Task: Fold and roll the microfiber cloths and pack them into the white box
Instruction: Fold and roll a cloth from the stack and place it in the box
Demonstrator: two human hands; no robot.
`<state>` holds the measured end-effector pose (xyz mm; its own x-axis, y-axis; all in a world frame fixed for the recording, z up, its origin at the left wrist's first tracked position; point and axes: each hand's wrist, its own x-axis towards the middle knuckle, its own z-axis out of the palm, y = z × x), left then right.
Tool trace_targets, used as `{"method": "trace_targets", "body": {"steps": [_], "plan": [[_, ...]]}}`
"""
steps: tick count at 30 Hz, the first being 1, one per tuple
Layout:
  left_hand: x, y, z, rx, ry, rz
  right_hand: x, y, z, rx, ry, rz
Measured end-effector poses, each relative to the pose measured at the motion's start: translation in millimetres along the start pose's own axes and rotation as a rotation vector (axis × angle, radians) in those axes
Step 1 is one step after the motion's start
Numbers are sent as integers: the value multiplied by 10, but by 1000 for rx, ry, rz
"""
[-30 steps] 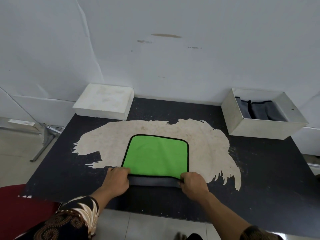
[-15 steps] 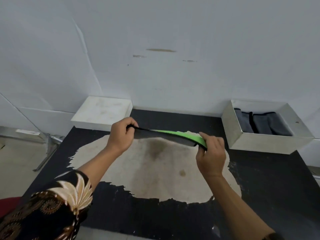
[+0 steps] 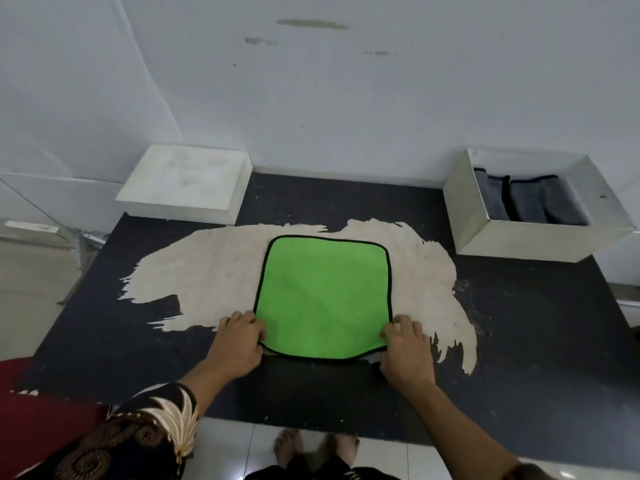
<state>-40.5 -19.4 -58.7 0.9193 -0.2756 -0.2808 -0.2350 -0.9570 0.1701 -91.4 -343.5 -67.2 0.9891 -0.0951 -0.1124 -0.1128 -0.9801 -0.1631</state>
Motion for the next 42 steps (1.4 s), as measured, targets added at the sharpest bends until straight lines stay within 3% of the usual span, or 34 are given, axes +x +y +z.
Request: {"method": "trace_targets", "body": {"steps": [14,18,23,26,34,39,42], "plan": [[1,-439,86,-36,17,281,-165,-21,14,53,5,-1],[68,-490,-7,-214,11,354,-142,1,-124,239,34,154],[366,-384,-328,-577,191,171,160,-5,-300,668,161,339],[611,-259,-521,-682,245,57,508,-16,-406,754,178,415],[1154,-237,-574,-659,183,-161,1276,15,-377,816,91,544],[1484,-172,-640,-633,236,-268,1664,-29,-426,841,104,576],[1618,-146,-596,-563,141,-344,1777,-46,-373,806,20,576]]}}
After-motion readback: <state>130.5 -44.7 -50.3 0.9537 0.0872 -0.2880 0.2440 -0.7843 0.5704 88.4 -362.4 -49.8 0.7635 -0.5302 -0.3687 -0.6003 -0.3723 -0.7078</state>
